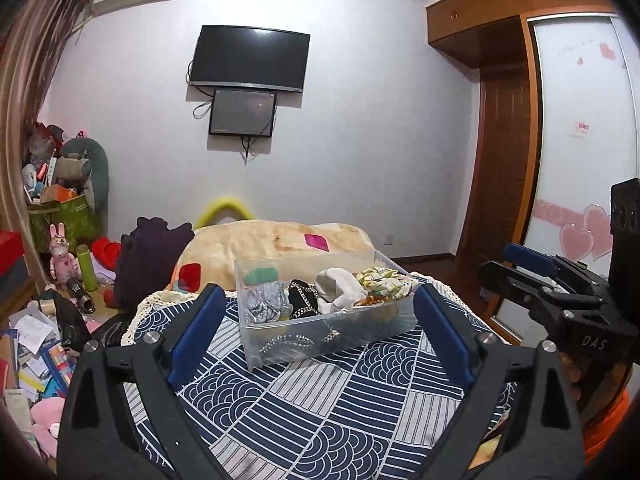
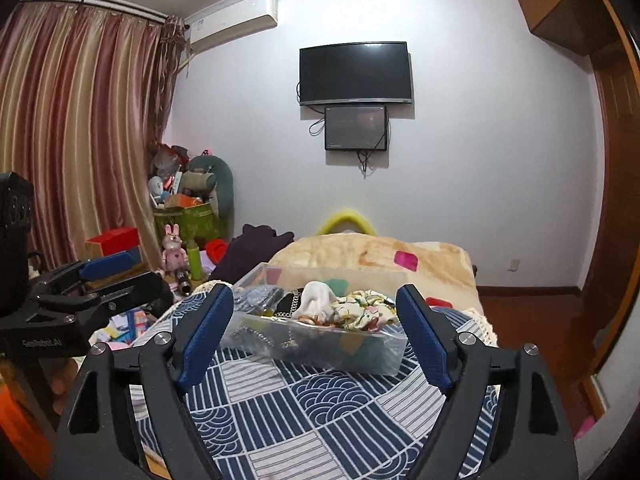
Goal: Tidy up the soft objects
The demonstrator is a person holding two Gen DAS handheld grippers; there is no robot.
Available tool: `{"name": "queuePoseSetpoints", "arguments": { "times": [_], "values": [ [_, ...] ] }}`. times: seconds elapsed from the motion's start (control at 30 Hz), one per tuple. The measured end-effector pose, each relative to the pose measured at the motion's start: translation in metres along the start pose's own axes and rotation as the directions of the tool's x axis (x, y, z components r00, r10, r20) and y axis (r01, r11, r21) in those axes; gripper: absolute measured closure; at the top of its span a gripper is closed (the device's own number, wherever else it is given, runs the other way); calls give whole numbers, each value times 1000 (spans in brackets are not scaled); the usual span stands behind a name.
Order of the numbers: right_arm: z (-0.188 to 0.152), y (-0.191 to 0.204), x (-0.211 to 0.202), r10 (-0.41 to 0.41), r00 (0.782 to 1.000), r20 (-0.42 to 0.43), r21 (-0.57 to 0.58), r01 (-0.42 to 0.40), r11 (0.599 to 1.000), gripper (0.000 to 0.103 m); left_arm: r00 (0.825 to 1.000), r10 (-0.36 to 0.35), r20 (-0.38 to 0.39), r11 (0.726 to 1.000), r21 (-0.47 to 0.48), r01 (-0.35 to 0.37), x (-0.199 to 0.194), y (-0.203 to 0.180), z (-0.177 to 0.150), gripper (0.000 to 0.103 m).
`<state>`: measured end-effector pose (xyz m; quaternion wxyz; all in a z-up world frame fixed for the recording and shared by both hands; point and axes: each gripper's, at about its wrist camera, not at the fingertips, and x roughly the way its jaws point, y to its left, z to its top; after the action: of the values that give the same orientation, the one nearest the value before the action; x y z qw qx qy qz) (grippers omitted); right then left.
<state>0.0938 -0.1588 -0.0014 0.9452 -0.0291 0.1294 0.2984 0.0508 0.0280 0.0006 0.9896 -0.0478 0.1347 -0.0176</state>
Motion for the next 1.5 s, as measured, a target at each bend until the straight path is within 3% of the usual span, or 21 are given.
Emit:
{"name": "queuePoseSetpoints", "arguments": {
  "times": [0.4, 1.5],
  "values": [
    [-12, -3, -9, -5, 1000, 2, 21, 5, 1000, 21, 1000, 5, 12, 999, 38, -5, -3, -12, -6, 4],
    [-13, -3, -13, 10, 1000, -8, 30, -10, 999, 21, 1000, -6, -4, 1000, 24, 6, -3, -11, -10, 3]
  ]
}}
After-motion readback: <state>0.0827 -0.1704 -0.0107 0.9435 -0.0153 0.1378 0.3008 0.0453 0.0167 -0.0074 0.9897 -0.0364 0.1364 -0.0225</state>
